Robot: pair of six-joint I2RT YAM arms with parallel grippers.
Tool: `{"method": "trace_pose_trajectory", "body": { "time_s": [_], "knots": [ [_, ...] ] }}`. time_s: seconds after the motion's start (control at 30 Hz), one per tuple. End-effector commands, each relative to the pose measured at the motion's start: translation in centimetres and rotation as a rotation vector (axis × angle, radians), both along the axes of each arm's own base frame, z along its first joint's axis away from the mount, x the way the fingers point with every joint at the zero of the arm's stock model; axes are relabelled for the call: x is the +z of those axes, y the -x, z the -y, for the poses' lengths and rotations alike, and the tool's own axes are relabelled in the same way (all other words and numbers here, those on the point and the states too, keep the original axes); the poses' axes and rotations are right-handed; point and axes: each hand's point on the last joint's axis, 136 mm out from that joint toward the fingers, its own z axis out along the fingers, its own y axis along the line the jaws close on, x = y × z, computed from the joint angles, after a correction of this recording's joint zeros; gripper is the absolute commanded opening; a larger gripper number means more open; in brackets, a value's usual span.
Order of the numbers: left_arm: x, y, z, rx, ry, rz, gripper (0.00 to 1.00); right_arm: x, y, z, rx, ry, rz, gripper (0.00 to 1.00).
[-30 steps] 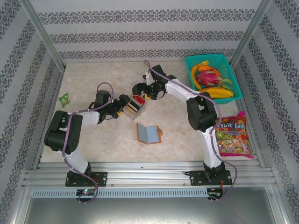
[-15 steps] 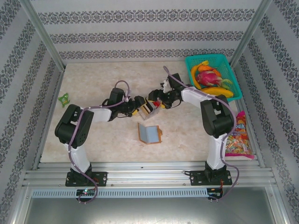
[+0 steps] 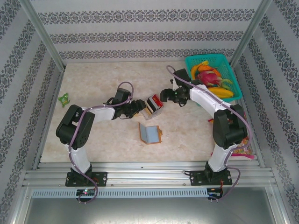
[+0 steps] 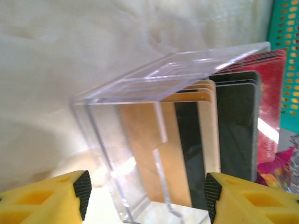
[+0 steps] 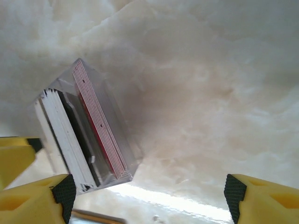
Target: Put the credit cards into the card holder
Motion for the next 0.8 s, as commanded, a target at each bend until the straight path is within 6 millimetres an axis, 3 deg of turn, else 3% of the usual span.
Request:
{"method": "trace_pose_trajectory", "body": {
  "time_s": [0.0, 0.17, 0.43, 0.77],
  "knots": [
    [0.6, 0.0, -0.9, 0.016, -0.097, 0.004, 0.60, 1.2, 0.1, 1.9, 0.042, 0.251, 0.077, 0.87],
    [0.4, -0.9, 0.4, 0.009, -0.053, -0.003, 0.61, 0.9, -0.5, 0.5, 0.097, 0.284, 0.119, 0.89],
    [-1.3, -1.3, 0.1, 0.030, -0.092, -0.055, 0.46, 0.6, -0.8, -2.9, 0.222, 0.182, 0.118, 0.88],
    [-3.1, -1.0, 0.2, 0.013, -0.108, -0.097, 0.44, -1.7, -2.6, -3.1, 0.260, 0.340, 0.096, 0.82]
  ]
}}
